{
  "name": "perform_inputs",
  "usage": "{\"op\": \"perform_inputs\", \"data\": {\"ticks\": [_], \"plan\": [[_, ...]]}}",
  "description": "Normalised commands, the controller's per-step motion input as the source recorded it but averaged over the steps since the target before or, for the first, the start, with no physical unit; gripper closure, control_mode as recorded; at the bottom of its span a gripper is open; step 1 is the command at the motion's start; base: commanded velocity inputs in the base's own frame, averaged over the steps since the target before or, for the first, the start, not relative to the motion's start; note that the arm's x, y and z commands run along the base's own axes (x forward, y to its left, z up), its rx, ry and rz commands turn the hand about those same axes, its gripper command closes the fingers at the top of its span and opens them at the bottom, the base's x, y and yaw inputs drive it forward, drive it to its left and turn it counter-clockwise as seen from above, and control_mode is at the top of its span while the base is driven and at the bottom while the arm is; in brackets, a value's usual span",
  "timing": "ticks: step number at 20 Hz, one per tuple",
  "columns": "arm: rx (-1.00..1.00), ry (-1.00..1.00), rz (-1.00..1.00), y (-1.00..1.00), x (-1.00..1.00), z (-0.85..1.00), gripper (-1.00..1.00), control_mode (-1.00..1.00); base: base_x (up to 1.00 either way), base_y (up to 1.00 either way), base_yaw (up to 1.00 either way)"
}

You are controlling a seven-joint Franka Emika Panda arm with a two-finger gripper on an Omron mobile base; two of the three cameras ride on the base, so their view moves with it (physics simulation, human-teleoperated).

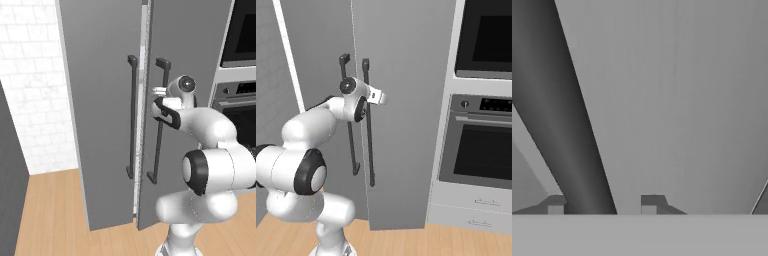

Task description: Grab a lemon wedge from the fridge and one ice cube from the ice bowl, and put them in the glass of lemonade.

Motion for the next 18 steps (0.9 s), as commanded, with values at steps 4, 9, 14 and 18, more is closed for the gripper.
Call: {"op": "perform_inputs", "data": {"ticks": [4,9,14,18], "plan": [[0.05,0.00,-0.11,-1.00,-0.70,0.39,1.00,-1.00,0.00,0.00,0.00],[0.05,0.00,-0.09,-1.00,-0.59,0.40,1.00,-1.00,0.00,0.00,0.00],[0.08,0.00,-0.06,-1.00,-0.70,0.47,1.00,-1.00,0.00,0.00,0.00],[0.10,0.00,-0.06,-1.00,-0.79,0.44,1.00,-1.00,0.00,0.00,0.00]]}}
